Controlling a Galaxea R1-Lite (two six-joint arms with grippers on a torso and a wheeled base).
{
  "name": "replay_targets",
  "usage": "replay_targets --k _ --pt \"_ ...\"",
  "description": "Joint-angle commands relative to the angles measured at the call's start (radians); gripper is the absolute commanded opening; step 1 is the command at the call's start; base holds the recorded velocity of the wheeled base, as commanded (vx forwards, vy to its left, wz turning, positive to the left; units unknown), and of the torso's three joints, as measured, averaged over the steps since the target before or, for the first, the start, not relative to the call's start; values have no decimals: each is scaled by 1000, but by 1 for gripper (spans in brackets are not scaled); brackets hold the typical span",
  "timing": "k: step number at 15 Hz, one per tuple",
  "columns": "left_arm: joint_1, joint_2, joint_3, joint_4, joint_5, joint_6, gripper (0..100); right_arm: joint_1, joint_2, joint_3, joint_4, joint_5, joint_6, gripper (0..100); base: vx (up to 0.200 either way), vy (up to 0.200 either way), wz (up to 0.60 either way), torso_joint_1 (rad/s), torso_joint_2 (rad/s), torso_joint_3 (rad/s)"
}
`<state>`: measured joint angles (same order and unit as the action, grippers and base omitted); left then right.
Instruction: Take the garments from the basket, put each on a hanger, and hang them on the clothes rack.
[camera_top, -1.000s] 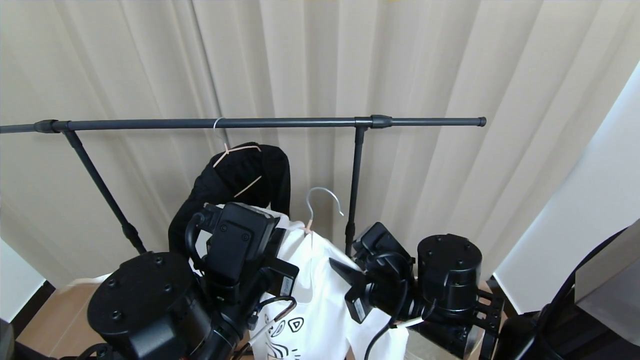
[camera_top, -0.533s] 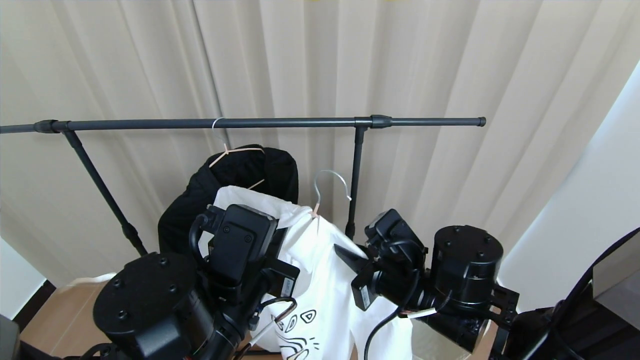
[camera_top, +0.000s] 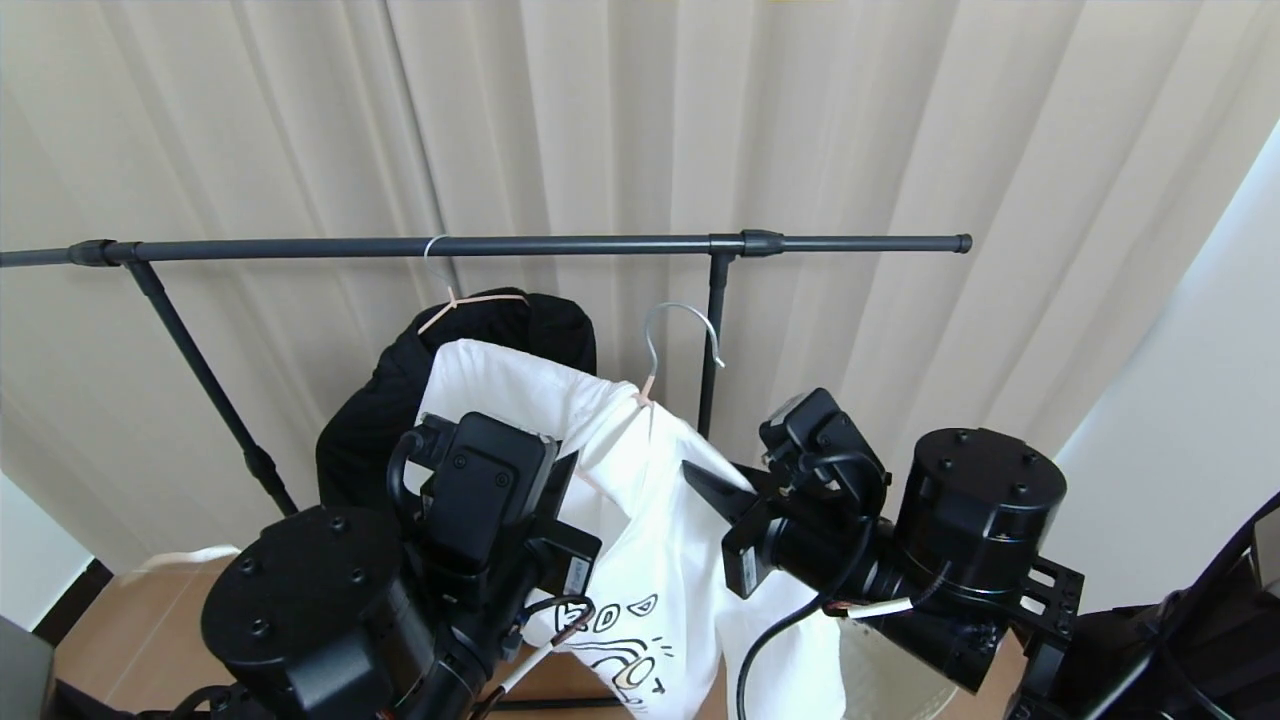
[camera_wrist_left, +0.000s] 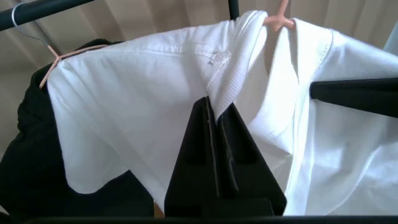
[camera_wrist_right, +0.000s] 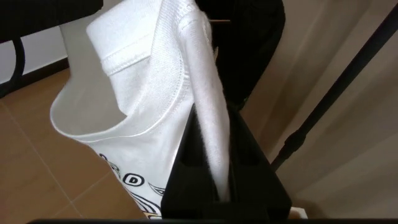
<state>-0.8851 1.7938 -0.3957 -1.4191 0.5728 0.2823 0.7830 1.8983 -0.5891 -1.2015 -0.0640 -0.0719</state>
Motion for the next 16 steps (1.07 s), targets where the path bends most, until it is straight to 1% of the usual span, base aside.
replay_targets --k 1,4,5,9,10,11,12,13,14,16 --pt "0 9 0 0 1 0 0 1 -12 2 -1 0 0 0 0 0 0 0 0 0" --pt "-2 19 0 -1 1 1 0 1 -28 8 -1 0 0 0 0 0 0 0 0 0" --pt "-2 19 2 -3 1 0 100 1 -31 8 -1 0 0 0 0 0 0 0 0 0" --pt "2 -10 44 -9 -2 0 100 -4 -35 11 -1 7 1 0 0 0 0 0 0 0" --pt "15 -50 90 -9 -4 -11 100 -31 -39 17 -1 36 1 0 0 0 0 0 0 0" --pt "28 -67 110 -9 -13 -22 100 -51 -45 28 -3 69 1 0 0 0 0 0 0 0" --pt "51 -79 129 -9 -42 -40 100 -64 -50 37 -16 90 -2 0 0 0 0 0 0 0" --pt "55 -80 132 -9 -50 -43 100 -65 -50 38 -21 92 -2 0 0 0 0 0 0 0" --pt "101 -93 144 -9 -71 -60 100 -88 -51 45 -55 96 -6 0 0 0 0 0 0 0" --pt "143 -99 150 -9 -76 -72 100 -105 -62 48 -58 122 -6 0 0 0 0 0 0 0"
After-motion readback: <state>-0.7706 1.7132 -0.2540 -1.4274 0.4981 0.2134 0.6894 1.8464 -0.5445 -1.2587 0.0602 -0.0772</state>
